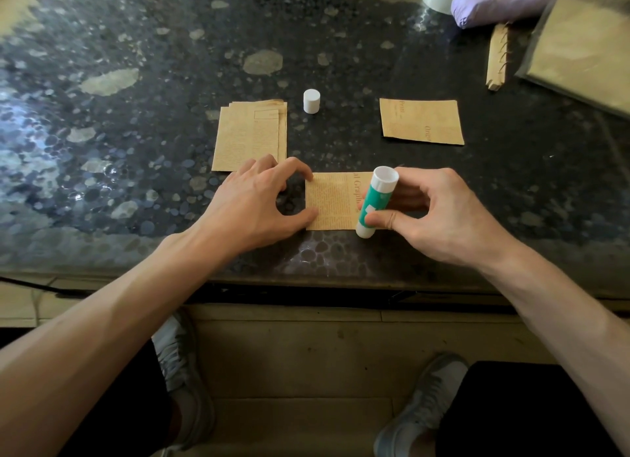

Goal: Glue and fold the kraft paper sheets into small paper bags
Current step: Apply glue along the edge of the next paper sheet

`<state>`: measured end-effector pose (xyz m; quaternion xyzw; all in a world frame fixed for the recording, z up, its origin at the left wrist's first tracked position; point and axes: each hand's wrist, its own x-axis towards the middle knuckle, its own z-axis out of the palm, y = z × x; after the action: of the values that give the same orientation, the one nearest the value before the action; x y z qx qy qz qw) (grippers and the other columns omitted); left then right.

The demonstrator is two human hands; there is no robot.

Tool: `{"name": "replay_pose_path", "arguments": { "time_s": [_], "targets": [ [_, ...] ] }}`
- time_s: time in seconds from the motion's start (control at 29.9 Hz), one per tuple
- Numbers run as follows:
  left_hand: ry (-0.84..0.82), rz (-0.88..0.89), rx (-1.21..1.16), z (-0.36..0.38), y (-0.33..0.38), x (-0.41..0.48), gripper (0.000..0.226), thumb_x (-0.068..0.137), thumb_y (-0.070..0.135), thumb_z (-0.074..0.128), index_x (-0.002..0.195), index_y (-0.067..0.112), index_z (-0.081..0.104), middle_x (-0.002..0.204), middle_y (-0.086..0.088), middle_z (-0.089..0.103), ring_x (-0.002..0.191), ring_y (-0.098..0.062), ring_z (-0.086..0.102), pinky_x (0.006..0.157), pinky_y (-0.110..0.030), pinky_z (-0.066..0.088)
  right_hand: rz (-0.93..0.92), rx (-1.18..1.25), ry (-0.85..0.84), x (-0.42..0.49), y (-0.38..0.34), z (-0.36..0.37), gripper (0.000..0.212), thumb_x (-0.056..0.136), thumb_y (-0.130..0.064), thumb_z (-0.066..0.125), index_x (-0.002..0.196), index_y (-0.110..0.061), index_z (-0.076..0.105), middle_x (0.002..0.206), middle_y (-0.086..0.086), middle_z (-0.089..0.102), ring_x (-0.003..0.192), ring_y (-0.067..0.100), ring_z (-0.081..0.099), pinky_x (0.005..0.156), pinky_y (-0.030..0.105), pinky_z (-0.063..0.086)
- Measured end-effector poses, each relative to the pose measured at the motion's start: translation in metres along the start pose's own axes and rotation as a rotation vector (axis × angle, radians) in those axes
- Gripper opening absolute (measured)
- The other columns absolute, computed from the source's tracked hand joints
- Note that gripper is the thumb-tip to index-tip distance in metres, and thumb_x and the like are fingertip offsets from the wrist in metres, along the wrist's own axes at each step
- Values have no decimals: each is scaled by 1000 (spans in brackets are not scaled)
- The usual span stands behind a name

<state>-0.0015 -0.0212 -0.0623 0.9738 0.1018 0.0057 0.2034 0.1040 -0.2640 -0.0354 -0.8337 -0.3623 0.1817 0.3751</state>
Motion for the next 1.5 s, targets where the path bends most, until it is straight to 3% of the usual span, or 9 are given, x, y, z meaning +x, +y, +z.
{"name": "replay_pose_path", "arguments": {
  "time_s": [0.17,0.3,0.57,0.7,0.84,1.0,1.24,1.4,1.5],
  "targets": [
    [-2,7,-10,0,-1,0,57,81,68,60,131,43,48,104,9,48,104,-14,47,83,-31,35,3,115,151,2,3,-3,28,90,-28,79,116,-20,72,111,-11,75,106,3,71,95,24,57],
    [-4,8,-1,0,-2,1,58,81,68,59,131,44,47,105,8,48,105,-14,47,82,-31,35,-29,46,219,9,8,2,28,93,-32,77,117,-20,71,112,-12,73,108,6,70,93,29,59],
    [0,5,-5,1,-3,1,57,80,70,59,130,45,48,104,9,48,104,-14,47,81,-32,36,-24,-52,215,17,10,15,36,91,-49,75,117,-26,67,109,-18,69,104,0,67,83,16,56],
    [-3,6,-3,1,-2,1,57,80,70,59,130,45,47,106,9,48,105,-14,47,81,-32,36,-11,-101,279,19,11,14,44,87,-55,74,118,-23,71,108,-14,70,100,3,66,85,20,55],
    [-9,5,-3,0,-2,1,59,79,71,57,131,45,47,106,9,48,106,-14,47,82,-32,36,-37,-100,270,15,12,10,42,87,-50,77,118,-23,73,106,-17,72,98,1,68,86,26,58],
    [-8,9,-3,0,-1,0,58,81,69,58,132,44,47,106,8,49,105,-14,48,83,-32,35,-28,-118,208,15,11,3,33,86,-43,80,112,-26,72,104,-21,69,99,-5,65,83,15,50],
    [-14,5,-6,-1,0,0,60,79,70,56,131,44,48,105,8,48,105,-15,48,83,-32,36,-19,-88,165,12,10,1,33,87,-37,81,117,-25,74,112,-17,72,105,1,67,90,22,56],
    [-14,9,-6,-1,-1,0,60,78,71,56,131,44,48,105,8,49,105,-15,49,82,-32,36,-15,-93,134,10,9,1,33,88,-29,81,120,-26,74,112,-19,69,103,-6,64,88,7,50],
    [-10,13,-8,0,-1,0,60,78,71,56,131,43,48,104,8,49,104,-15,49,82,-32,37,-3,-89,156,8,8,1,34,85,-34,83,118,-27,75,109,-20,70,104,-2,66,89,15,52]
  ]
}}
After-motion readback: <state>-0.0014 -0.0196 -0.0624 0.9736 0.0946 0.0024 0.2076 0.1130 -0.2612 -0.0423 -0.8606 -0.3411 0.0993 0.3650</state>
